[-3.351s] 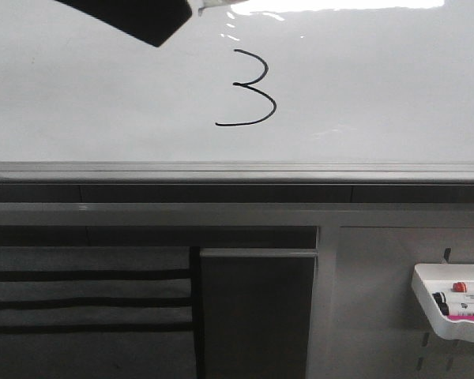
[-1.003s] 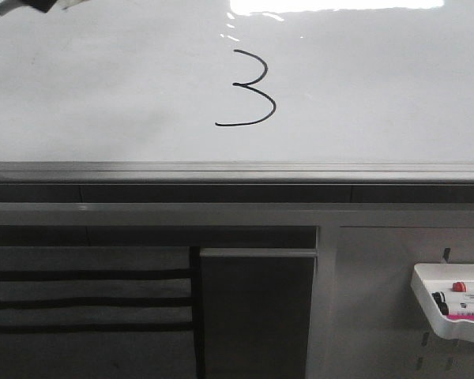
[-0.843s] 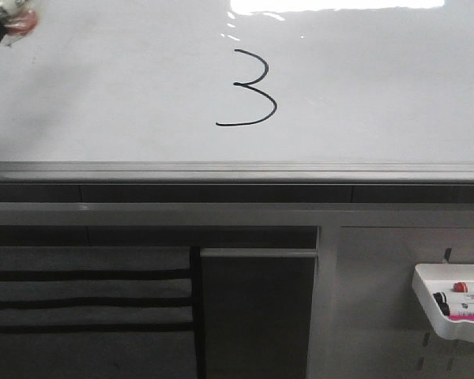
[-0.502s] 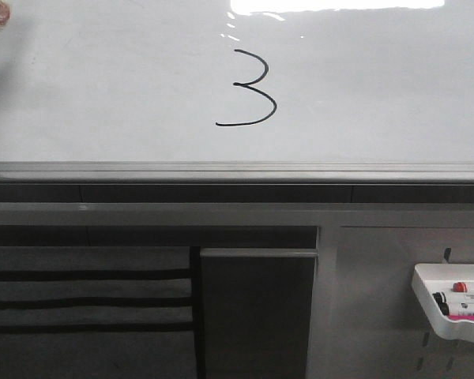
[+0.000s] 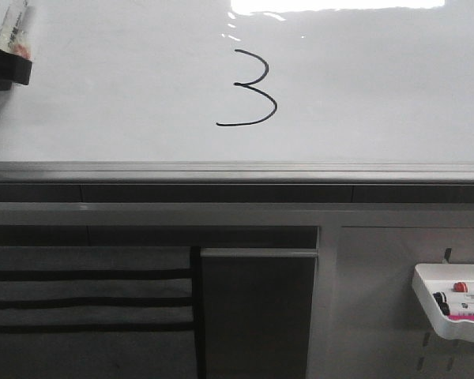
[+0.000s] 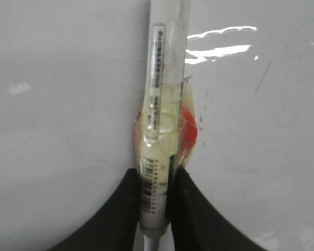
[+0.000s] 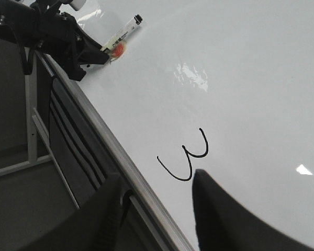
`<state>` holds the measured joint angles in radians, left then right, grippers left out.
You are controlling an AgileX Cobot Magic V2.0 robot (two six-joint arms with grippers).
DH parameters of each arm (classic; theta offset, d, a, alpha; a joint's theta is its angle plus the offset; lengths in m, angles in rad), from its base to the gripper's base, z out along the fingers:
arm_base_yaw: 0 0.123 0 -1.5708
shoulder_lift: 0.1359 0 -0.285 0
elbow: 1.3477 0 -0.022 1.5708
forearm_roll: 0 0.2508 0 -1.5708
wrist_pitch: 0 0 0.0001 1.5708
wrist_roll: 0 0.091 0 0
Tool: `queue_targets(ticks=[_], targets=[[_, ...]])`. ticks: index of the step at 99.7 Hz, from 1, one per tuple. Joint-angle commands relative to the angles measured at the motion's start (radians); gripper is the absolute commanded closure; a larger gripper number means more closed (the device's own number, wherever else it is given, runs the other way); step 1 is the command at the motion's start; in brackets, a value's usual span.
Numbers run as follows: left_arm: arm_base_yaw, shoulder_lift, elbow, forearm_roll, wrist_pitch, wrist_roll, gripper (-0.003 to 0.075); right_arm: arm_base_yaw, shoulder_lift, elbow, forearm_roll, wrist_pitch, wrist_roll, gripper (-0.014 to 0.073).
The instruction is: Write number 3 on whiteboard
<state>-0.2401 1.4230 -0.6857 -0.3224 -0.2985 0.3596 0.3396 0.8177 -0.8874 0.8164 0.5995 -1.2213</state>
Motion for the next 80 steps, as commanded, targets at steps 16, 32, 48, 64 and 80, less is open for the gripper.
queue_targets(ticks=[16,32,48,64,80], targets=[[-0.002,-0.032,-0.024,-0.004,-0.013,-0.008,0.0337,-0.006,-0.006,-0.027,0.036,-0.041,0.006,0.0316],[0.002,-0.119,-0.026,0.000,0.130,0.022,0.0311,-0.011,-0.006,-0.027,-0.029,-0.062,0.189,0.0316],[0.003,-0.279,-0.065,0.040,0.442,0.039,0.0311,-0.083,-0.006,-0.027,-0.226,0.007,0.569,0.0316],[0.003,-0.432,-0.166,0.144,0.881,0.016,0.0312,-0.233,-0.006,-0.027,-0.524,0.209,0.944,0.0322],[0.003,-0.579,-0.167,0.191,0.991,-0.089,0.0391,-0.366,-0.042,-0.006,-0.618,0.276,1.043,0.0361]])
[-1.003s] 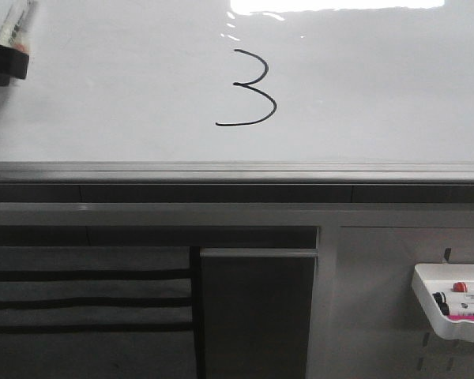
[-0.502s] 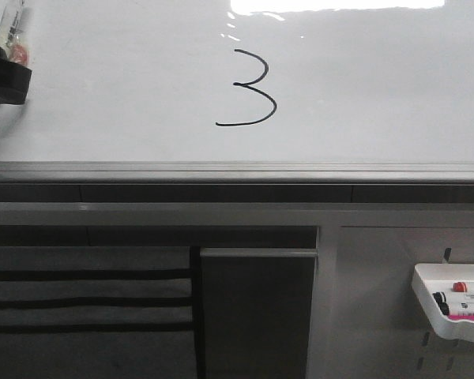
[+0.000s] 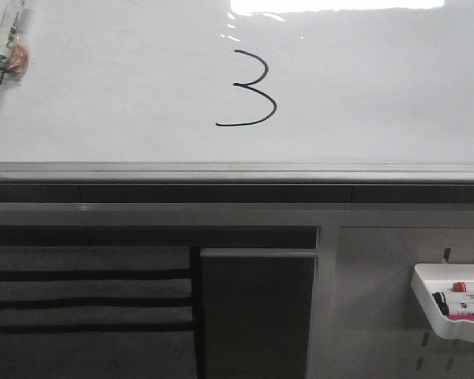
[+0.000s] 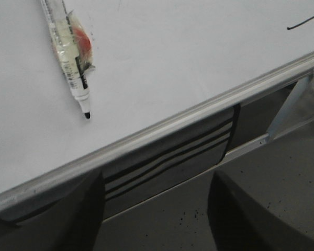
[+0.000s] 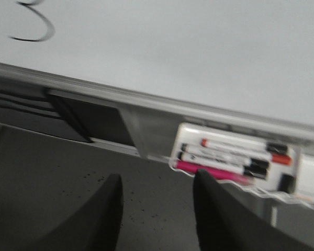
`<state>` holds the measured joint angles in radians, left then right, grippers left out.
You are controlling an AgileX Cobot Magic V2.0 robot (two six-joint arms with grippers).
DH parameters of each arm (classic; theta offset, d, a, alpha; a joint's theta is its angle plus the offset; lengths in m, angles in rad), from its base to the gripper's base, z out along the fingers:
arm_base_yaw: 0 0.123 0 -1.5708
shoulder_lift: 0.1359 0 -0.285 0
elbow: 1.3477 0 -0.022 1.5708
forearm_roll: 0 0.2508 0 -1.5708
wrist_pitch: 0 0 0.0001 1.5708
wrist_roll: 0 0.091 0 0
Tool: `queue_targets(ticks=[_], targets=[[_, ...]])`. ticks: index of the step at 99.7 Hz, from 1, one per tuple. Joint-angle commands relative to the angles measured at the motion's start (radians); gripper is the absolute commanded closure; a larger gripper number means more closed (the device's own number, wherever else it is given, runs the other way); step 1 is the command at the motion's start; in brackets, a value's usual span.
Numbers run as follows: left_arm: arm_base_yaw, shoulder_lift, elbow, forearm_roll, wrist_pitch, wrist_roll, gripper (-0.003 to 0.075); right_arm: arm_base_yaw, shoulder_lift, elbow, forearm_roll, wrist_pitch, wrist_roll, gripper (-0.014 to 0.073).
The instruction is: Write number 3 on whiteboard
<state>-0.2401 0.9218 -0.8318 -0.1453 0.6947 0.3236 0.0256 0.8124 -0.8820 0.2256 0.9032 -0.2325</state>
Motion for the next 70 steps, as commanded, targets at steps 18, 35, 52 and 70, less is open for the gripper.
queue_targets(ticks=[18,35,52,70], targets=[[0.003,-0.260,0.094,0.016,-0.205,-0.064,0.0692,-0.062,-0.204,0.080,-0.026,-0.194,0.054,0.0664],[0.003,-0.363,0.211,-0.039,-0.517,-0.089,0.0741,-0.062,-0.352,0.169,-0.025,-0.419,0.056,0.0662],[0.003,-0.370,0.280,-0.065,-0.674,-0.089,0.0741,-0.062,-0.399,0.181,-0.025,-0.409,0.056,0.0662],[0.003,-0.370,0.306,-0.065,-0.674,-0.089,0.0741,-0.062,-0.398,0.181,-0.025,-0.409,0.056,0.0662]])
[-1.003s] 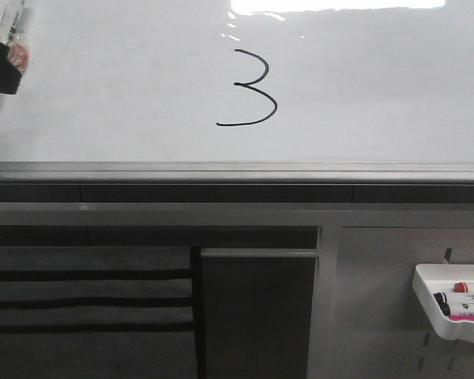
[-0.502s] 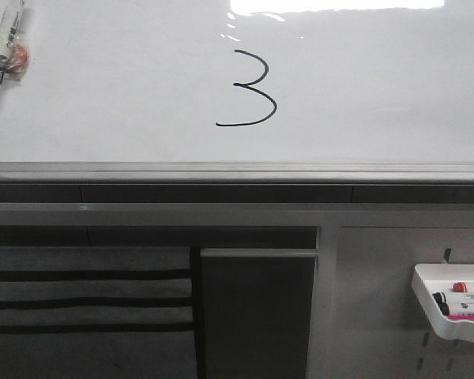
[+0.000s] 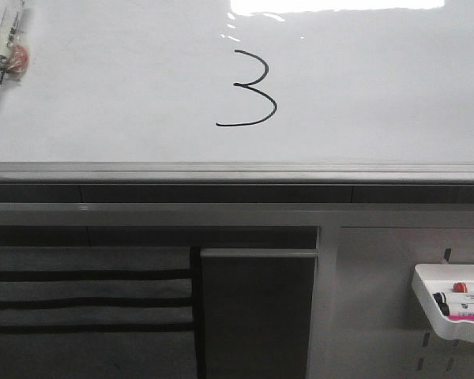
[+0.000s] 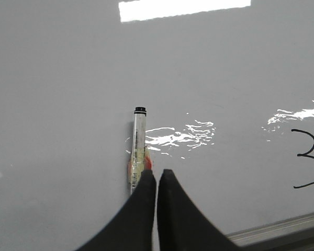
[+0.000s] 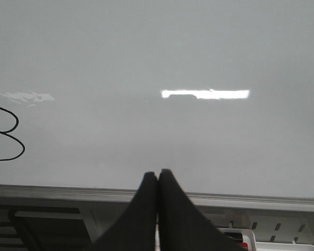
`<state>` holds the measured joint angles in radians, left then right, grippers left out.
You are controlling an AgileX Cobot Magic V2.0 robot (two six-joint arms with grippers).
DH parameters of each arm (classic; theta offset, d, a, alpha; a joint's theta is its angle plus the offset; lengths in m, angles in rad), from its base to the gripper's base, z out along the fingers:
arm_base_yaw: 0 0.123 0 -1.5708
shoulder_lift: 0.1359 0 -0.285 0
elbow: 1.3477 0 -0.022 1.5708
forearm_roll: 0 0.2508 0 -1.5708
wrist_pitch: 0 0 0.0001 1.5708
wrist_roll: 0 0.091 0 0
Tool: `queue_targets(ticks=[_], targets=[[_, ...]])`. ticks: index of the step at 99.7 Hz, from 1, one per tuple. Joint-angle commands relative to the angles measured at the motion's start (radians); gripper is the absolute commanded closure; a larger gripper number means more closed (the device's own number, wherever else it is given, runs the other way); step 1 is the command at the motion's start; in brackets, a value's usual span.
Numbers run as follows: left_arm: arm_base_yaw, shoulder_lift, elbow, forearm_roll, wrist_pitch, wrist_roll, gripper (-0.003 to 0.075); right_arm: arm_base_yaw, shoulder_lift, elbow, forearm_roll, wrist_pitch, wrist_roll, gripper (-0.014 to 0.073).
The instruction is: Write number 3 on whiteboard
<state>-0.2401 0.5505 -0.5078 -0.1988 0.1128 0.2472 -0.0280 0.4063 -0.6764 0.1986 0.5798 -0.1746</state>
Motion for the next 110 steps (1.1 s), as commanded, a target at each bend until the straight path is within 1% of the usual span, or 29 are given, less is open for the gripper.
queue_targets(ticks=[1,26,36,46,61,74,89,94,99,110], targets=[[0.003,0.001,-0.018,-0.012,-0.092,-0.012,0.0741,-0.008,0.008,-0.025,0.002,-0.085,-0.002,0.0662],[0.003,0.001,-0.018,-0.012,-0.092,-0.012,0.0741,-0.008,0.008,-0.025,0.002,-0.085,-0.002,0.0662],[0.008,-0.070,0.017,-0.012,-0.113,-0.012,0.0741,-0.008,0.008,-0.025,0.002,-0.083,-0.002,0.0662],[0.056,-0.170,0.083,-0.008,-0.125,-0.012,0.0741,-0.008,0.008,-0.025,0.002,-0.081,-0.002,0.0662],[0.132,-0.339,0.236,-0.008,-0.137,-0.012,0.0741,-0.008,0.008,-0.025,0.002,-0.081,-0.002,0.0662],[0.181,-0.463,0.374,-0.008,-0.205,-0.012,0.0741,-0.008,0.008,-0.025,0.002,-0.081,-0.002,0.0662],[0.175,-0.587,0.493,-0.008,-0.257,-0.012,0.0741,-0.008,0.008,-0.025,0.002,-0.081,-0.002,0.0662],[0.171,-0.582,0.523,-0.014,-0.300,-0.012,0.0741,-0.008,0.010,-0.025,0.002,-0.081,-0.002,0.0662],[0.171,-0.583,0.518,-0.028,-0.254,-0.012,0.0741,-0.008,0.010,-0.025,0.002,-0.079,-0.002,0.0662],[0.157,-0.583,0.520,-0.032,-0.253,-0.012,0.0741,-0.008,0.010,-0.025,0.002,-0.080,-0.002,0.0662]])
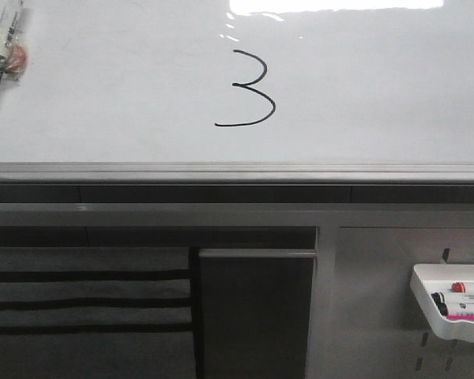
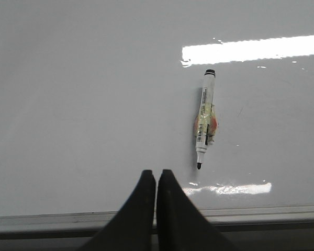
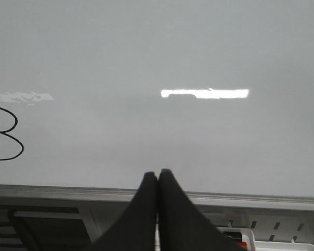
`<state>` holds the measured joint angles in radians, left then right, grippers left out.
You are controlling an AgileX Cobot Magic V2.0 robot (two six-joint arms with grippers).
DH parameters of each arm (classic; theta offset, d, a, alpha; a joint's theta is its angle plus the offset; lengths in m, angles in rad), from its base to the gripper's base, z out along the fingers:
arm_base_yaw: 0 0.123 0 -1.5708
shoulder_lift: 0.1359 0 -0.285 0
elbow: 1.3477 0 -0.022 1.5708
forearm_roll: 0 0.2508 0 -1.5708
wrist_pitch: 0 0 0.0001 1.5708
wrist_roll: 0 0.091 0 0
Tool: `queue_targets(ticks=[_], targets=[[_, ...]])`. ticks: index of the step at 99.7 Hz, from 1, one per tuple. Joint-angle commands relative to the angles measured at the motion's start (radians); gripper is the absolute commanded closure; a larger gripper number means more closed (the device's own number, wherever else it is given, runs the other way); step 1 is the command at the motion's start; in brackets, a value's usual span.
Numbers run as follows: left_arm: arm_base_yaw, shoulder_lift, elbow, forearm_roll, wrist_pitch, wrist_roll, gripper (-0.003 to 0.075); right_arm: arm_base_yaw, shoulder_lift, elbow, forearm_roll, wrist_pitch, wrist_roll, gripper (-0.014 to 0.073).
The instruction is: Write number 3 on whiteboard
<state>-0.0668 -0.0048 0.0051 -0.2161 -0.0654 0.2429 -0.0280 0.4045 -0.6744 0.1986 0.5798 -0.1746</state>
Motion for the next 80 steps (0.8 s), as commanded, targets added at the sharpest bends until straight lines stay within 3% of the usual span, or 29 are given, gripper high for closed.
queue_targets(ticks=[1,32,52,80], targets=[[-0.018,-0.028,0.007,-0.015,-0.075,-0.008,0.0741,-0.008,0.012,-0.027,0.002,-0.080,-0.002,0.0662],[-0.017,-0.028,0.007,-0.041,-0.075,-0.016,0.0741,-0.008,0.012,-0.027,0.002,-0.080,-0.002,0.0662],[-0.017,-0.028,0.007,0.161,-0.075,-0.193,0.0741,-0.008,0.012,-0.027,0.002,-0.080,-0.002,0.0662],[-0.017,-0.028,0.007,0.156,-0.075,-0.210,0.0741,-0.008,0.012,-0.027,0.002,-0.080,-0.002,0.0662]])
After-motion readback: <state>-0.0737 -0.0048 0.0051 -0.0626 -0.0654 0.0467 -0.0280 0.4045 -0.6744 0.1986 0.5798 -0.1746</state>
